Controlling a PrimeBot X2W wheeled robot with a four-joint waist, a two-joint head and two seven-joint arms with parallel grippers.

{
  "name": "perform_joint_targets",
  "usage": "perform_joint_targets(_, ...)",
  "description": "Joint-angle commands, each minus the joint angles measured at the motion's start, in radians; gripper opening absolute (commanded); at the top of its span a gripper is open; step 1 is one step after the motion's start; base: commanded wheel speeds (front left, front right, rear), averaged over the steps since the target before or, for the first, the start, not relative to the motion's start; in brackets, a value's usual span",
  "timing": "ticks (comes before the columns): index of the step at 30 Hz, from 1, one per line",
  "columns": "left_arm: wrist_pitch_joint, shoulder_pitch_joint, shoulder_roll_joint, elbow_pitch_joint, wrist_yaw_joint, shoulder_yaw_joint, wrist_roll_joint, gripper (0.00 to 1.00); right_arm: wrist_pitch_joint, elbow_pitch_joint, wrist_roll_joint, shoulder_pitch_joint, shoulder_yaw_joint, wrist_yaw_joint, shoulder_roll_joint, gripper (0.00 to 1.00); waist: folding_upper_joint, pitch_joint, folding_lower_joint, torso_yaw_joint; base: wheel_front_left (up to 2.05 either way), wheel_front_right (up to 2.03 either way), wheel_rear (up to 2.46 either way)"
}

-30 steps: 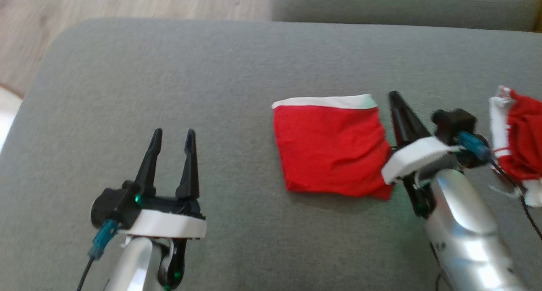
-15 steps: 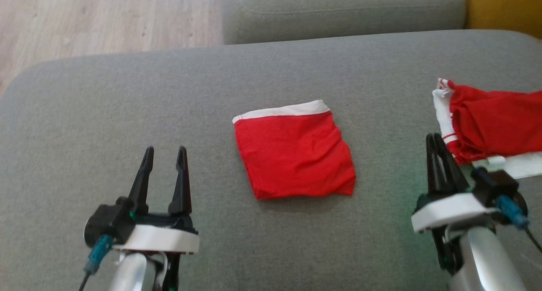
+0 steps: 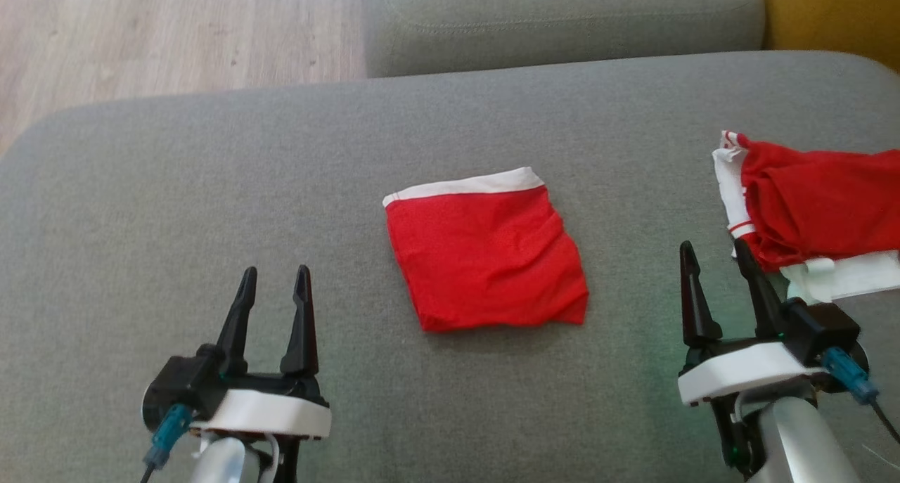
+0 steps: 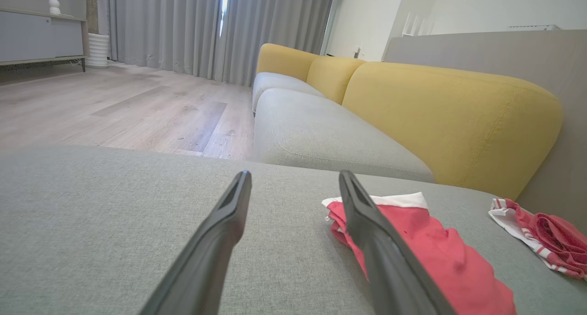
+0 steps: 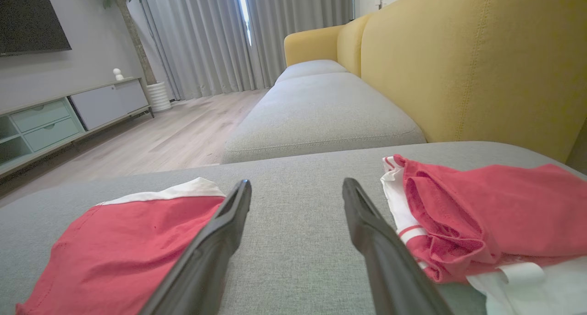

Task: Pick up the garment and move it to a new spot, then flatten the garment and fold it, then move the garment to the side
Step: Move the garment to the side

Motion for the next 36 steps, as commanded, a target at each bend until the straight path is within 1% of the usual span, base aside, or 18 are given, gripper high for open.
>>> perform_joint_targets(1, -0.01, -0.041, 0.005, -0.03, 0.002, 0.026, -0.005, 1.0, -0.011, -0.036, 0.005, -0.037, 0.025, -0.001, -0.002, 1.0, -0.0001, 0.008, 0.0, 0.006, 0.0, 0.0, 0.0)
perform_joint_targets(5, -0.01, -0.059, 0.005, -0.038, 0.001, 0.02, -0.005, 1.0, 0.0, -0.026, -0.012, -0.066, 0.034, -0.001, -0.002, 1.0, -0.0001, 0.045, 0.0, 0.021, 0.0, 0.0, 0.0)
perform_joint_targets(11, -0.01, -0.105, 0.005, -0.04, -0.005, 0.01, -0.004, 1.0, 0.06, 0.014, -0.038, -0.158, 0.073, -0.001, -0.002, 1.0, -0.0001, 0.123, 0.0, 0.058, 0.0, 0.0, 0.0)
perform_joint_targets(14, -0.01, -0.126, 0.005, -0.037, -0.008, -0.001, -0.01, 1.0, 0.113, 0.068, -0.022, -0.206, 0.099, -0.001, -0.002, 1.0, -0.0001, 0.154, 0.0, 0.08, 0.0, 0.0, 0.0)
perform_joint_targets(18, -0.01, -0.148, 0.005, -0.042, -0.01, -0.024, -0.021, 1.0, 0.182, 0.14, 0.077, -0.264, 0.144, -0.001, -0.002, 1.0, -0.0001, 0.181, 0.0, 0.113, 0.0, 0.0, 0.0)
perform_joint_targets(21, -0.01, -0.156, 0.005, -0.045, -0.009, -0.033, -0.025, 1.0, 0.226, 0.197, 0.112, -0.302, 0.171, -0.001, -0.002, 1.0, -0.0001, 0.194, 0.0, 0.131, 0.0, 0.0, 0.0)
perform_joint_targets(22, -0.01, -0.16, 0.005, -0.044, -0.009, -0.039, -0.027, 1.0, 0.25, 0.24, 0.123, -0.324, 0.179, -0.001, -0.002, 1.0, -0.0001, 0.199, 0.0, 0.143, 0.0, 0.0, 0.0)
perform_joint_targets(26, -0.01, -0.165, 0.005, -0.046, -0.008, -0.047, -0.032, 1.0, 0.3, 0.333, 0.111, -0.36, 0.202, -0.001, -0.002, 1.0, -0.0001, 0.206, 0.0, 0.159, 0.0, 0.0, 0.0)
perform_joint_targets(29, -0.01, -0.166, 0.005, -0.045, -0.006, -0.05, -0.034, 1.0, 0.314, 0.386, 0.105, -0.381, 0.229, -0.001, -0.002, 1.0, -0.0001, 0.206, 0.0, 0.166, 0.0, 0.0, 0.0)
perform_joint_targets(30, -0.01, -0.166, 0.005, -0.045, -0.006, -0.05, -0.035, 1.0, 0.314, 0.4, 0.099, -0.387, 0.243, -0.001, -0.002, 0.86, -0.0001, 0.205, 0.0, 0.167, 0.0, 0.0, 0.0)
perform_joint_targets(31, -0.01, -0.165, 0.005, -0.045, -0.005, -0.049, -0.035, 1.0, 0.31, 0.411, 0.086, -0.394, 0.257, -0.001, -0.002, 0.01, -0.0001, 0.204, 0.0, 0.167, 0.0, 0.0, 0.0)
perform_joint_targets(36, -0.01, -0.153, 0.005, -0.039, -0.003, -0.046, -0.031, 1.0, 0.242, 0.448, 0.016, -0.418, 0.274, -0.001, -0.002, 0.0, -0.0001, 0.182, 0.0, 0.154, 0.0, 0.0, 0.0)
